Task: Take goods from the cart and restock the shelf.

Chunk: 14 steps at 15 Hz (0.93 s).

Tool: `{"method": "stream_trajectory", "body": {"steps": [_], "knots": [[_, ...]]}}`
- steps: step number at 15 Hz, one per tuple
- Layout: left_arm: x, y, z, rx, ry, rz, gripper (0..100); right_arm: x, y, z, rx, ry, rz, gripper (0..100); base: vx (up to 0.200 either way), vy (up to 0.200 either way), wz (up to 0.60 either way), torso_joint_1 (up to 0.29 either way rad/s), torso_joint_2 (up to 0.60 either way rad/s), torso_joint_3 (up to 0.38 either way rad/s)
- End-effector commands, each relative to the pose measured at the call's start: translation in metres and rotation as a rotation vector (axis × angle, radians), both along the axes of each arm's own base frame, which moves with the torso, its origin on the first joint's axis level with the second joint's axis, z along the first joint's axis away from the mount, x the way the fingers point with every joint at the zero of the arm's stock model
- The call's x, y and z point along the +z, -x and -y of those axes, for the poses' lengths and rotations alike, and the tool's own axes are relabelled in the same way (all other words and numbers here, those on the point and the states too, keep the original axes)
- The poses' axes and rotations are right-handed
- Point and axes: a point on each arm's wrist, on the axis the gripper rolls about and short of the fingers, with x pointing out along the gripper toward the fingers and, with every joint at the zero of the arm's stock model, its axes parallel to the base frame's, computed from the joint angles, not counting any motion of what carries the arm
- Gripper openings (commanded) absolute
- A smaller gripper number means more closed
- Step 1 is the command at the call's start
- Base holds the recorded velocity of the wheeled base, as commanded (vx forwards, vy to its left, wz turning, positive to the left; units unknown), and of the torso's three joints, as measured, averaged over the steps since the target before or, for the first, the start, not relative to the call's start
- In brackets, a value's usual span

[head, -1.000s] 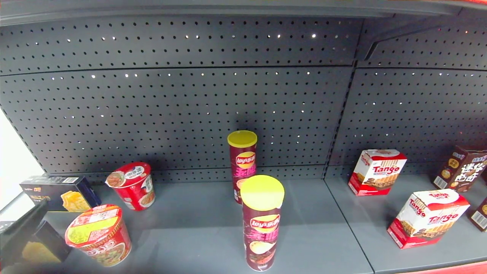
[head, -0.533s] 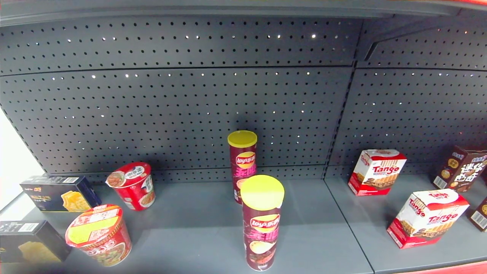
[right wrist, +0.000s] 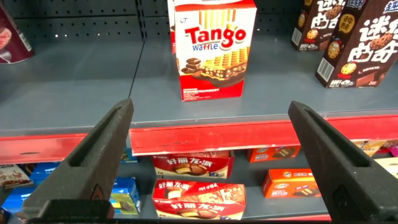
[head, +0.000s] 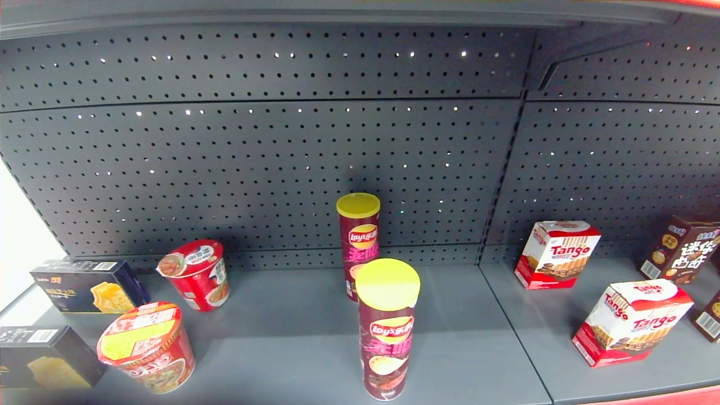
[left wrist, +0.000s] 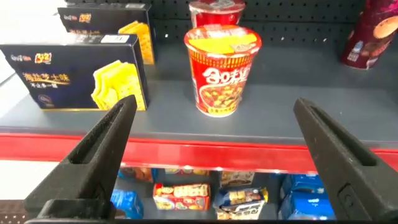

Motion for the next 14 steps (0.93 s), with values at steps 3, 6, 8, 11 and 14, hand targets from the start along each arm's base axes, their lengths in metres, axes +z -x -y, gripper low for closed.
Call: {"method": "stream_trajectory", "body": {"steps": [3,6,8,11,14], "knots": [[0.0,0.001,0.0,0.002,0.003,0.011,100,0.0,0.0,0.0,0.0,0.0,-0.001,100,0.0,0.0,0.0,0.0,0.0,0.0],[0.0,0.001,0.0,0.002,0.003,0.011,100,0.0,0.0,0.0,0.001,0.0,-0.001,100,0.0,0.0,0.0,0.0,0.0,0.0],[0.0,0.001,0.0,0.002,0.003,0.011,100,0.0,0.0,0.0,0.001,0.0,-0.001,100,0.0,0.0,0.0,0.0,0.0,0.0],[0.0,0.001,0.0,0.002,0.003,0.011,100,0.0,0.0,0.0,0.001,0.0,-0.001,100,0.0,0.0,0.0,0.0,0.0,0.0],[0.0,0.001,0.0,0.0,0.003,0.011,100,0.045,0.016,0.0,0.031,-0.001,0.168,100,0.0,0.0,0.0,0.0,0.0,0.0]]}}
